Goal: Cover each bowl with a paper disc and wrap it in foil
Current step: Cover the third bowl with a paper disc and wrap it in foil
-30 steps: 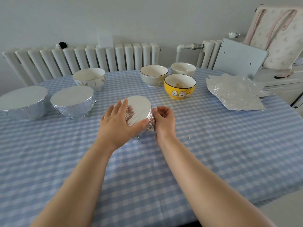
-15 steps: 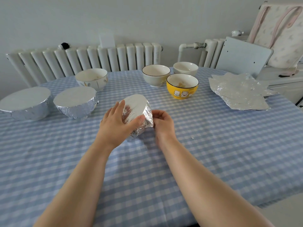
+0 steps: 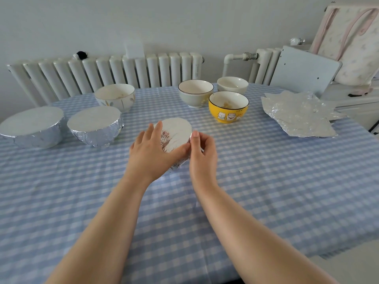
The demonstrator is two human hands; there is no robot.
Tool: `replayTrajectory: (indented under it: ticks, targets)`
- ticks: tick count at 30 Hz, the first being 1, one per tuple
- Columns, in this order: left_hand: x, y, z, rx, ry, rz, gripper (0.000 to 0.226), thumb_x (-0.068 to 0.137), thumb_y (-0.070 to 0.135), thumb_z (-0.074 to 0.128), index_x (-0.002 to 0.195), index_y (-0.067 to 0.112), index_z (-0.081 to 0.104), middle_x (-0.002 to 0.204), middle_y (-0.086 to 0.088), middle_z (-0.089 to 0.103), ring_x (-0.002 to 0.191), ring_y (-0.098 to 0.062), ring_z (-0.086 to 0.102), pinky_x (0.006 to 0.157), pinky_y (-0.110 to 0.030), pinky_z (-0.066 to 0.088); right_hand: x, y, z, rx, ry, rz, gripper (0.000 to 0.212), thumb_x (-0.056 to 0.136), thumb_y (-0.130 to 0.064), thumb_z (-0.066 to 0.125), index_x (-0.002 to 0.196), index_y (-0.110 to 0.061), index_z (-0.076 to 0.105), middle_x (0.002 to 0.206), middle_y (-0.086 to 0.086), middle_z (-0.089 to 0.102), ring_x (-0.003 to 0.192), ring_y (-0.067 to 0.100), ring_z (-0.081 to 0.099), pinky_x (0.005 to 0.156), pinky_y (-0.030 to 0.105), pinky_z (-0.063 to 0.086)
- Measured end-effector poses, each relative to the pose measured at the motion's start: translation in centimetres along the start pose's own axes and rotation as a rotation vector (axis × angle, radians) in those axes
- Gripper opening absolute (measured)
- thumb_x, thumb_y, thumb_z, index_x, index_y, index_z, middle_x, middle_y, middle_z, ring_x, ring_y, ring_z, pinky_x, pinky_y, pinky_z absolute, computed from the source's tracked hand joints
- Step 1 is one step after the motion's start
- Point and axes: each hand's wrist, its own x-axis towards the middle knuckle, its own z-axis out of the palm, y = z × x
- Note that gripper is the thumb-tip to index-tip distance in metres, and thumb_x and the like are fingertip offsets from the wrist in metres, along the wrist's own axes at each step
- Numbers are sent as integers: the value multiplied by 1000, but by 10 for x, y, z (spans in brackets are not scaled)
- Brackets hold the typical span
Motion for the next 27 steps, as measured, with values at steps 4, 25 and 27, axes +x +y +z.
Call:
replayTrajectory:
  ticks: [4, 25, 27]
  targets:
    - [1, -2, 0, -18, 11, -9, 124, 52, 94, 25, 157, 28, 13, 165, 0, 13, 151, -22, 9, 121, -44, 11, 0, 0, 1, 5, -9, -10, 24, 96, -40, 60, 104, -19, 64, 108, 0, 68, 101, 8, 64, 80, 18, 52]
    - [4, -5, -4, -129, -9, -41, 115, 62, 91, 47, 156, 31, 17, 165, 3, 14, 151, -20, 12, 121, -44, 13, 12, 3, 5, 117, 6, 90, 14, 95, -23, 64, 94, -9, 68, 82, -6, 70, 73, -1, 65, 69, 14, 51]
    - [4, -4, -4, -119, -14, -46, 120, 58, 95, 45, 156, 32, 16, 165, 3, 14, 151, -21, 11, 121, -45, 13, 13, 4, 5, 160, 5, 114, 14, 96, -21, 64, 96, -8, 68, 82, -5, 70, 73, 0, 66, 68, 15, 52]
